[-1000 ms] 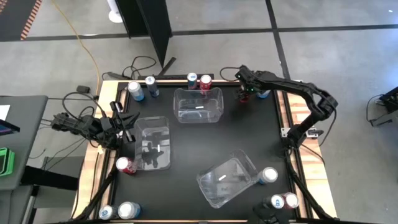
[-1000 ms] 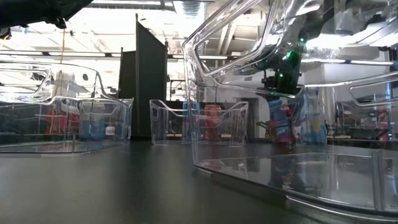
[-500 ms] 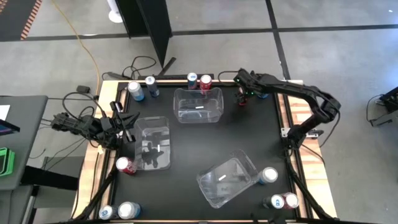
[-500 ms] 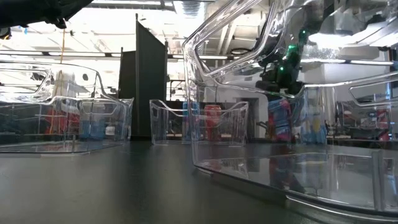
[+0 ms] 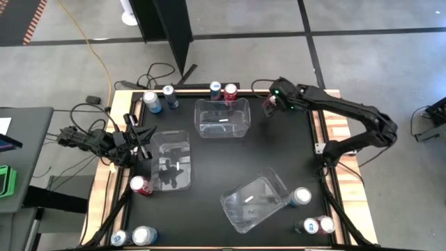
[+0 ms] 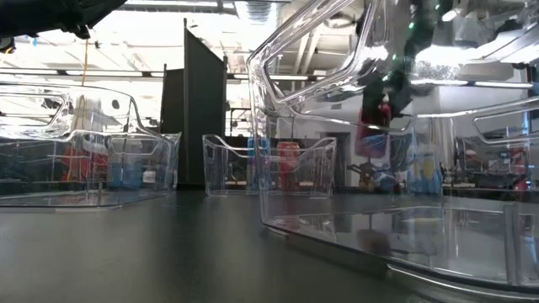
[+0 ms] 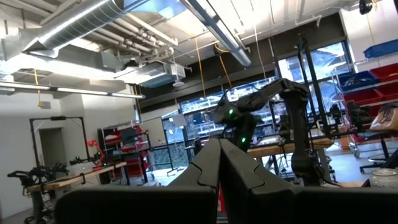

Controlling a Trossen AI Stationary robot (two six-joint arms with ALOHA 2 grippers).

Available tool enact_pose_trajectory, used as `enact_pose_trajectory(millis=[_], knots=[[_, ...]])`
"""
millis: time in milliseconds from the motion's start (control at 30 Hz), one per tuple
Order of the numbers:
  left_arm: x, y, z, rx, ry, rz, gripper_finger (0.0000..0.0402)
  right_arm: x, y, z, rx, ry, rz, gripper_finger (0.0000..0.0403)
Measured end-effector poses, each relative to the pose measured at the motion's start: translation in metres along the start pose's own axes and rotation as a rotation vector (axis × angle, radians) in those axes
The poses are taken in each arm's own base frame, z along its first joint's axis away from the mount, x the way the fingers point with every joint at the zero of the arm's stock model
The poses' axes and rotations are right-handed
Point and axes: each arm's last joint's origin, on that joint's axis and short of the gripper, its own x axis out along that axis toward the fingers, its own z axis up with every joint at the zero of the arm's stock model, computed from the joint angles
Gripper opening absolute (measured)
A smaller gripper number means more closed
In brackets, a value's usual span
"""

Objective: Sort soda cans
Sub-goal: Put the red soda can into the top transparent bin

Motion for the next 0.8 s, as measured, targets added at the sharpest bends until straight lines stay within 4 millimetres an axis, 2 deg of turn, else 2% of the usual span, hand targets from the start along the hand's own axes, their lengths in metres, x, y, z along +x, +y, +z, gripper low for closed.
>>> enact_pose_trajectory(millis=[200, 400, 533, 800], knots=[[0.000, 0.000, 0.000, 0.000, 0.000, 0.000, 0.0000, -0.031, 0.003, -0.004, -0.012, -0.090, 0.069, 0.0313], [0.000, 0.000, 0.000, 0.000, 0.000, 0.000, 0.0000, -0.047, 0.014, -0.004, -0.028, -0.162, 0.141, 0.0313], [0.000, 0.000, 0.000, 0.000, 0.000, 0.001, 0.0000, -0.057, 0.026, 0.007, -0.058, -0.190, 0.179, 0.0313], [0.000, 0.000, 0.000, -0.001, -0.001, 0.001, 0.0000, -0.072, 0.061, 0.041, -0.167, -0.242, 0.236, 0.0313]])
